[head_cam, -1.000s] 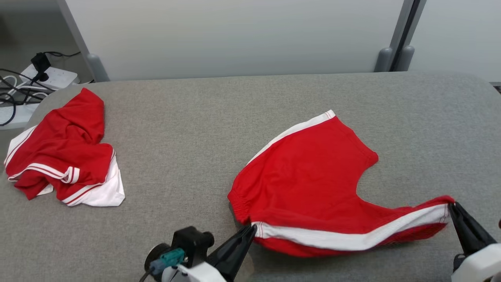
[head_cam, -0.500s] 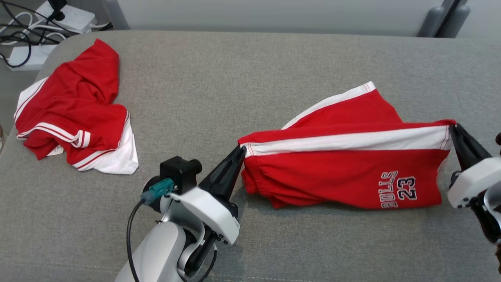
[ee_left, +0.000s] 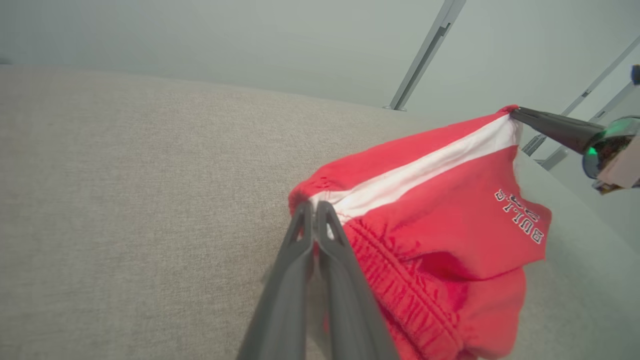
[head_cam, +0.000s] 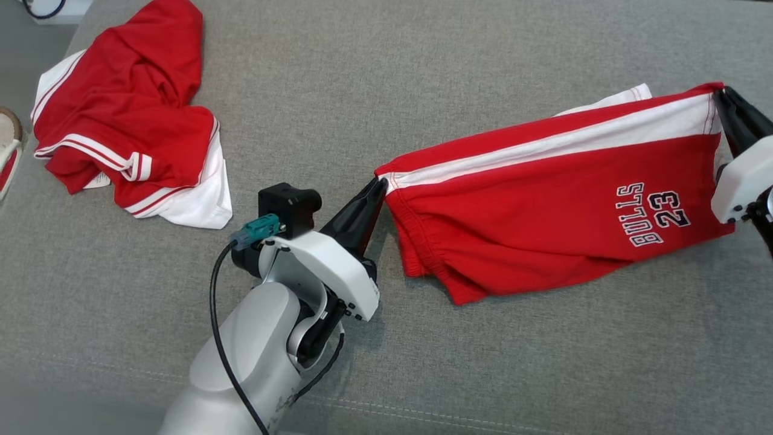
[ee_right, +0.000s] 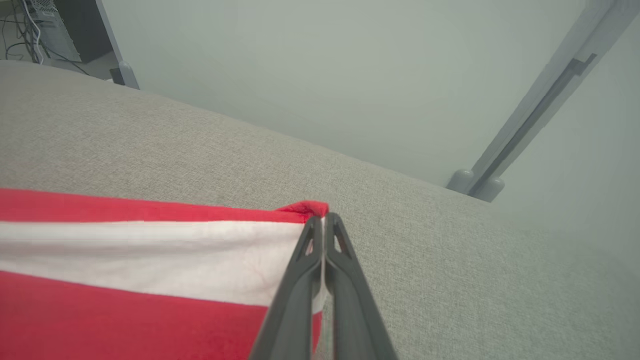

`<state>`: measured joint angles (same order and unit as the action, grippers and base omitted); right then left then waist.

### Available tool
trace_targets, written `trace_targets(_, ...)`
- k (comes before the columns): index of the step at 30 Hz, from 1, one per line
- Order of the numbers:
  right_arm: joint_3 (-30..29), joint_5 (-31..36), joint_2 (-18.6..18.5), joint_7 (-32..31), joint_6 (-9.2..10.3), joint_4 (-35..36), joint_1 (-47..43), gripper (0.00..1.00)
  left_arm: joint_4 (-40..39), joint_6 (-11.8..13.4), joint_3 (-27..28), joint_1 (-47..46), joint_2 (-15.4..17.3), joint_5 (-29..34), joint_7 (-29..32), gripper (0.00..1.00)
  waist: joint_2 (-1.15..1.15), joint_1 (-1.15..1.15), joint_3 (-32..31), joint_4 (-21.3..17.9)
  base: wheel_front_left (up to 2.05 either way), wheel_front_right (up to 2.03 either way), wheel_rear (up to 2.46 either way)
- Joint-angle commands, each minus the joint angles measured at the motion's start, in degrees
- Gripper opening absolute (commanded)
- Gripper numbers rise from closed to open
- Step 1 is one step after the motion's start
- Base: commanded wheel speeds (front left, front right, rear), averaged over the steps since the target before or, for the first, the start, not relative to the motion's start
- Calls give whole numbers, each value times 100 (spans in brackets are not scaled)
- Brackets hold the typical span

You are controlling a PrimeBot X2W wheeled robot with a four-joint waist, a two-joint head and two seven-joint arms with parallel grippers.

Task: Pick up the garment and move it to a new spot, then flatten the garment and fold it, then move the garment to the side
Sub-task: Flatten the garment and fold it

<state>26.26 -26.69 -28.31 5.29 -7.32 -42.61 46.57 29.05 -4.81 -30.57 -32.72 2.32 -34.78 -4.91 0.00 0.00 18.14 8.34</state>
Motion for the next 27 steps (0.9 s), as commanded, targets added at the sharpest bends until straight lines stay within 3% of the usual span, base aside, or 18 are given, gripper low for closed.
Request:
trace_targets(1,256,-58,-159,79,-17,-86,233,0,-31,14,18,-347,58,-152,-111,0,0,0,175,116,0,0,0)
trace_targets(14,1405,-710,-88,227,-17,-1203,1352,0,615,325,-851,-1183,56,-771,-418,0,0,0,623,340,0,0,0)
trace_targets(20,1752,-990,-31,269,-17,-1457,1515,0,788,358,-1098,-1334,56,-958,-490,12,0,0,685,354,0,0,0)
trace_targets(21,1816,-1042,-23,272,-17,-1499,1540,0,820,357,-1145,-1360,56,-992,-494,22,0,0,692,352,0,0,0)
trace_targets(25,2053,-1230,-9,297,-17,-1645,1611,39,935,382,-1288,-1447,56,-1118,-554,47,0,0,695,347,0,0,0)
trace_targets(26,2098,-1273,-8,327,-17,-1680,1630,43,976,399,-1327,-1469,56,-1140,-560,85,0,0,692,345,0,0,0)
trace_targets(27,2144,-1312,-4,355,-17,-1710,1646,46,1021,410,-1370,-1490,56,-1159,-551,100,0,0,688,342,0,0,0)
